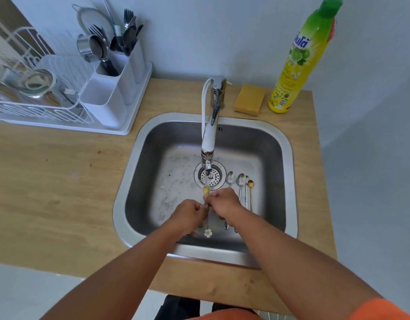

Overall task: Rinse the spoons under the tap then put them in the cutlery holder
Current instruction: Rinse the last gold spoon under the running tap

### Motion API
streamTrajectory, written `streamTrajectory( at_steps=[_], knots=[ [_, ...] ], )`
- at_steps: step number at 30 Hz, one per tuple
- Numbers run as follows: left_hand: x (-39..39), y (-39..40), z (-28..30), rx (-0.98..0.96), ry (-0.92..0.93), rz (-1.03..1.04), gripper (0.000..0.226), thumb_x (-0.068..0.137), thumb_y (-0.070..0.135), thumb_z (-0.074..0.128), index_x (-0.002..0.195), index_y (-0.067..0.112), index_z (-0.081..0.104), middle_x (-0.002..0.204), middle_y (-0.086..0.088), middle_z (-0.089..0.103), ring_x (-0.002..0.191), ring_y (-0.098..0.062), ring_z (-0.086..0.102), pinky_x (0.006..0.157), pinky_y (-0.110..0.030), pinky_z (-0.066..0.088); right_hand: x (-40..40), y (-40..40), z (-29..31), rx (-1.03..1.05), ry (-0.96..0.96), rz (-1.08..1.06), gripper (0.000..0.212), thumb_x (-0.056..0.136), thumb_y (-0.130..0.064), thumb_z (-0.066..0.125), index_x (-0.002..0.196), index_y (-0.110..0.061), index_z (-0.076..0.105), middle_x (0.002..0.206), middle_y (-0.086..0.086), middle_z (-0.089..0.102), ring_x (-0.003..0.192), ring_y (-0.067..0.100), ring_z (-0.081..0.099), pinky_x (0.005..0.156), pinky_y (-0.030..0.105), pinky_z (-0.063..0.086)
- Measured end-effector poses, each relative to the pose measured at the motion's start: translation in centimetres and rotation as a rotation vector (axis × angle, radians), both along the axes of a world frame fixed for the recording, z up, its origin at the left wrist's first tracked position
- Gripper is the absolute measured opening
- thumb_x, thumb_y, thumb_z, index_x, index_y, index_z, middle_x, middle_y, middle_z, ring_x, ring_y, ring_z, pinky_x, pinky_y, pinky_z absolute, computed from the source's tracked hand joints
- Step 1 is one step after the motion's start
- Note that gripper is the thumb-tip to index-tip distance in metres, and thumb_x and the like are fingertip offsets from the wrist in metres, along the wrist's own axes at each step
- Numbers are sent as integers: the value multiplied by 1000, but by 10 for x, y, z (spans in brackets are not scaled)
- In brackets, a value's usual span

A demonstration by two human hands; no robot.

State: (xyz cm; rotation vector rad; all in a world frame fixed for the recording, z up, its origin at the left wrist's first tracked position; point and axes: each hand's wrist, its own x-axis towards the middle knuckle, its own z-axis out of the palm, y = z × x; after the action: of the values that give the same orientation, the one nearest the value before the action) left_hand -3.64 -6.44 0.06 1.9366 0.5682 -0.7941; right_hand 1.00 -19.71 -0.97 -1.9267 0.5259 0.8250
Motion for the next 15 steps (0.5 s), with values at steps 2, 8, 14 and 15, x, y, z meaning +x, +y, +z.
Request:
streamTrajectory(
  at_steps=[2,8,14,15],
  knots=[
    [7,8,2,-27,-16,68,26,106,31,56,99,10,70,96,-10,73,75,-19,66,53,-30,56,-1,-2,-1,15,-20,8,22,91,-29,73,80,-10,78,63,0,63,48,14,46,49,25,34],
    [36,11,4,-160,-65,270,10,102,28,65,107,21,72,99,-1,73,74,-15,59,52,-24,44,-4,-6,-3,86,-48,-8,25,93,-34,73,80,-13,79,75,1,77,47,9,47,47,24,35],
    [43,0,-3,-180,-48,355,7,90,28,81,92,22,79,81,2,78,66,-11,68,55,-27,43,-5,-8,-4,84,-82,21,26,93,-33,72,75,-15,79,78,1,79,66,13,68,67,31,53],
    [43,-3,-4,-174,-68,369,8,91,30,80,91,22,79,78,4,78,65,-11,69,56,-27,44,-5,-8,-4,86,-89,12,25,93,-32,73,74,-16,79,82,1,80,80,18,74,77,34,56]
  ],
)
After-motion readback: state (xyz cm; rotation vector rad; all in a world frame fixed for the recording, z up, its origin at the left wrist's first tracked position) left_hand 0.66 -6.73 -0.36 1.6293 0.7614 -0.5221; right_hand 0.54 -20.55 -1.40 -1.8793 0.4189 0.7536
